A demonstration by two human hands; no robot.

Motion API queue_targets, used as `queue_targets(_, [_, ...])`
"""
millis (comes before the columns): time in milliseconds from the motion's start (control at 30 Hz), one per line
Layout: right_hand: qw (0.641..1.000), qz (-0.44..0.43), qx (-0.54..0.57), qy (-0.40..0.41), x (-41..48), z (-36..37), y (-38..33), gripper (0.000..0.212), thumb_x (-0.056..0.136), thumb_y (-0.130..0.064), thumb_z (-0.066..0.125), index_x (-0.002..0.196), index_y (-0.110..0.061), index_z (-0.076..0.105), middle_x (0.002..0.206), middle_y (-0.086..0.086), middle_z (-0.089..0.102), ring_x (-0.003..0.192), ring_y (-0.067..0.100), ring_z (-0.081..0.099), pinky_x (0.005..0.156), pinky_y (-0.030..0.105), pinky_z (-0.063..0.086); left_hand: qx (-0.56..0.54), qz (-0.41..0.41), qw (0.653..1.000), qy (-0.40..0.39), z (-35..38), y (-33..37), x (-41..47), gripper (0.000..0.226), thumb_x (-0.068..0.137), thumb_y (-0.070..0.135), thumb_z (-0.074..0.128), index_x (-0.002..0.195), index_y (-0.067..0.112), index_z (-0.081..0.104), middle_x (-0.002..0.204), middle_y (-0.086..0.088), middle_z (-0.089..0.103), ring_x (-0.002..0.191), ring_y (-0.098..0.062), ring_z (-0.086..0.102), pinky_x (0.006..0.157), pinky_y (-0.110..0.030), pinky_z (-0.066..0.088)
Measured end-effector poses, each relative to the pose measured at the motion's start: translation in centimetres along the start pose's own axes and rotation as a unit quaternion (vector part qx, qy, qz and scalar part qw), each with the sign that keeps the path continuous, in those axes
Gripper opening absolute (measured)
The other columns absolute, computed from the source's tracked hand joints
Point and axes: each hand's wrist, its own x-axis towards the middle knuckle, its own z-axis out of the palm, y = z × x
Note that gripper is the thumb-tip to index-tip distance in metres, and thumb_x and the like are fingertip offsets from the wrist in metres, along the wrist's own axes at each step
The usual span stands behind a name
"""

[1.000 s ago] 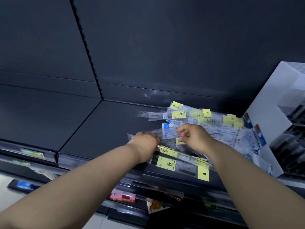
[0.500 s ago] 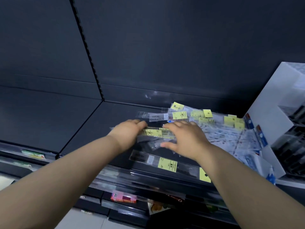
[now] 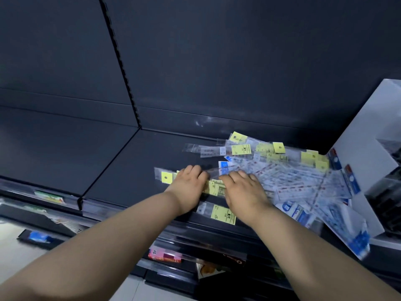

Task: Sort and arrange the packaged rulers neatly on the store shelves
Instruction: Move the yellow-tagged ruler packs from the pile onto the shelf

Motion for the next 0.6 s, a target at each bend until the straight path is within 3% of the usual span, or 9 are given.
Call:
queue_targets(200, [1.0, 0.0, -0.007, -0.027, 0.0, 0.3, 0.5, 0.034, 0.096, -0.023, 0.043, 0.13, -0.019, 0.042, 0.13, 0.003, 0.051, 0.12, 0.023, 0.046, 0.099, 0.038, 0.034, 0.01, -0.003, 1.0, -0.027, -0.5, -0.3, -0.1, 0.044, 0.094, 0.014, 0.044, 0.137, 0.022, 0.035, 0.135, -0.004, 0.049, 0.122, -0.025, 0.042, 0.101, -0.034, 0.027])
queue_targets(400, [0.997, -0.065, -0.022, 0.034, 3.8, -2.1, 0.1, 0.04, 0.099, -0.019, 0.036, 0.138, -0.022, 0.035, 0.135, 0.0, 0.048, 0.121, 0.022, 0.045, 0.099, 0.037, 0.034, 0.096, -0.042, 0.994, 0.038, -3.4, -2.8, -0.3, 0.057, 0.093, 0.012, 0.038, 0.147, 0.021, 0.021, 0.135, -0.002, 0.041, 0.126, -0.024, 0.036, 0.109, -0.036, 0.02])
queue_targets(600, [0.988, -0.127, -0.053, 0.071, 8.8, -3.6, -5.4, 0.038, 0.096, -0.017, 0.041, 0.133, -0.023, 0.042, 0.13, -0.002, 0.05, 0.118, 0.021, 0.047, 0.091, 0.035, 0.038, 0.154, -0.123, 0.98, 0.036, -4.0, -10.1, -4.0, 0.056, 0.095, 0.016, 0.036, 0.147, 0.018, 0.018, 0.132, -0.004, 0.042, 0.122, -0.028, 0.04, 0.111, -0.039, 0.02])
